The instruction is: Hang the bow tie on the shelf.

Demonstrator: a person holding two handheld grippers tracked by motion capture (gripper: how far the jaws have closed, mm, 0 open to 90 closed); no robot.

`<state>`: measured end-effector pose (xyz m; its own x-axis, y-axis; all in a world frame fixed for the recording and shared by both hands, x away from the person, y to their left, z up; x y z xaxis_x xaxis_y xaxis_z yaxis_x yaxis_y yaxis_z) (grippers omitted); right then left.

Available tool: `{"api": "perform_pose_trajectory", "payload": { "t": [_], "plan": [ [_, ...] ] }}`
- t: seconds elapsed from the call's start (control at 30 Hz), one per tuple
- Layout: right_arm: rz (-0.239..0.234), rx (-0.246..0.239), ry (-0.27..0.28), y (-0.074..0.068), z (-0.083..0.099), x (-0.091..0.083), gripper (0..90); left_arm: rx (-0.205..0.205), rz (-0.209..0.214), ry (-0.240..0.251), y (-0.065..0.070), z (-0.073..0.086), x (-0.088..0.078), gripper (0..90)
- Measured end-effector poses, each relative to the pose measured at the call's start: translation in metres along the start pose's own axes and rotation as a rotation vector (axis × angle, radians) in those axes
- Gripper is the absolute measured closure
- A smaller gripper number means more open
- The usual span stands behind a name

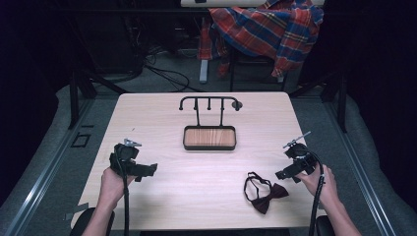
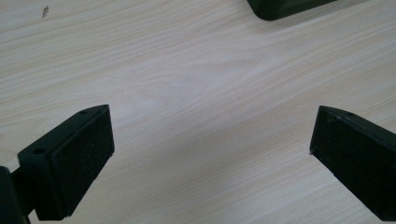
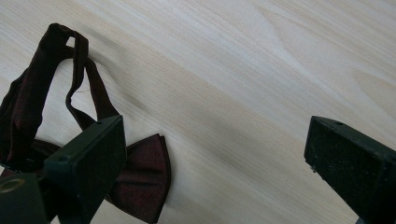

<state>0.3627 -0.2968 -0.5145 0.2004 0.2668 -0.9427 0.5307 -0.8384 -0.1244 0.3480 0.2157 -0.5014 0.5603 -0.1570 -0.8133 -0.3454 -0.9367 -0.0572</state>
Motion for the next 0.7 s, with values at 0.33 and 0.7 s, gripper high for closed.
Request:
{"api": "perform_pose_trajectory", "payload": {
  "t": [0.33, 0.7],
  "plan": [
    [-0.014, -0.017, 0.000, -0.0052, -0.0010, 0.0005, 3.9, 0.017, -0.025, 0.008, -0.0025, 0.0007, -0.0011, 0.0],
    [-0.054, -0.048, 0.040, -0.0098, -0.0016, -0.0029, 1.6, 0.019, -0.021, 0.006, -0.0026, -0.0006, -0.0002, 0.1]
  ]
}}
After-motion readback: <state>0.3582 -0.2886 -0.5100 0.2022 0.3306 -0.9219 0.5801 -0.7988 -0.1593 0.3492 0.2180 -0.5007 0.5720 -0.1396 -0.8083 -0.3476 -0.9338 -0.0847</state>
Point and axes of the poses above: each handheld gripper's, and its own axes: x roughly forward along the jaws, z roughly out of its underside, y roughly to its right, the point moved 1 cm from there along x, roughly forward along the jaws, and after that the axes turned 6 degrees about -z, right-handed, at the moved point
